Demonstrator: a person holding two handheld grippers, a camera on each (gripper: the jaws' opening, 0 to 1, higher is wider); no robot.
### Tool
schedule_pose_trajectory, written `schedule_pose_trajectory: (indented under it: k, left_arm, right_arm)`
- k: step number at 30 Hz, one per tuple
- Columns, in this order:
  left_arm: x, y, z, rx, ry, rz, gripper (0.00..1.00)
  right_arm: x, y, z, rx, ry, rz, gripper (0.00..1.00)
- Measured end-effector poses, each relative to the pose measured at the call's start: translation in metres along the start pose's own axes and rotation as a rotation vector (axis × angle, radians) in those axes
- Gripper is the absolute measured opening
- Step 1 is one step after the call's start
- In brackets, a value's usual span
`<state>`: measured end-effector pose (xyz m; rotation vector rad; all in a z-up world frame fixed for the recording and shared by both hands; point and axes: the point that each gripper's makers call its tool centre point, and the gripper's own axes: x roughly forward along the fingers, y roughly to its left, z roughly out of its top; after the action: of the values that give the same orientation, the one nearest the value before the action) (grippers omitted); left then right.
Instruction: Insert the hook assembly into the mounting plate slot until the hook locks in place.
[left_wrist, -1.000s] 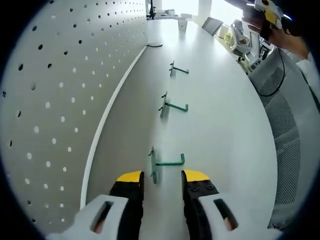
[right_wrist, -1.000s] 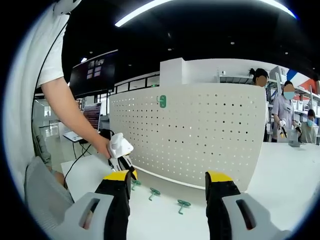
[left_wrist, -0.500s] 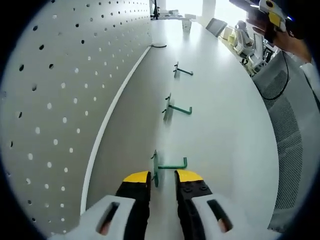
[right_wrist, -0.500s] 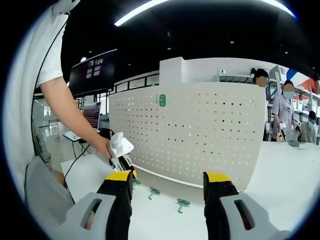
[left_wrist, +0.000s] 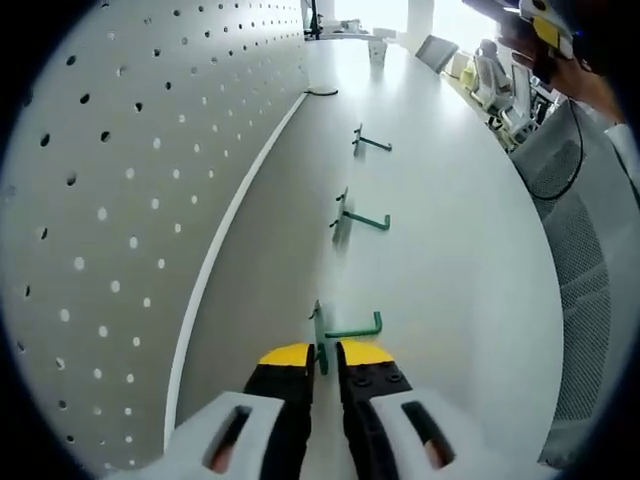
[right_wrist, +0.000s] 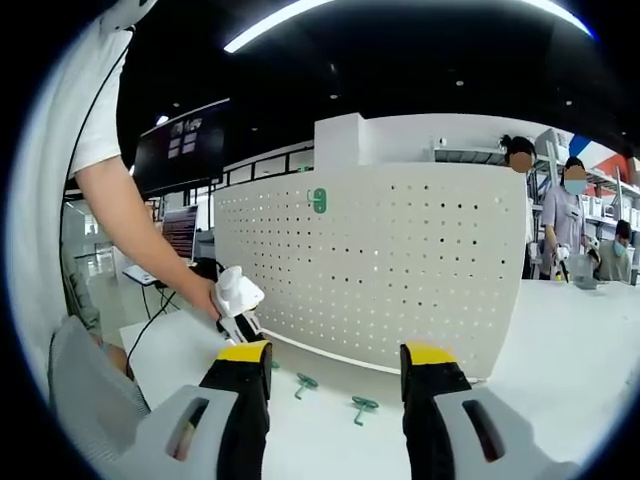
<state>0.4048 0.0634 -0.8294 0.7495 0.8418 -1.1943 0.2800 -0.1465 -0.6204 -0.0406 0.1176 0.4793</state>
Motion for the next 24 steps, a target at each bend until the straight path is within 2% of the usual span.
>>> schedule_pose_trajectory:
  k: [4,24]
  left_arm:
    - [-0.0003,0.0021,0.0003,0.010,0.002,0.016,0.06]
    - [0.0009,0.0039,0.0000,0.021,0.006,0.030,0.04]
  right_arm:
    - [-0.0002,0.0001,0.0006,0.007,-0.002,0.001,0.48]
    - [-0.0007,-0.0033,0.0007,0.017,-0.008,-0.006,0.47]
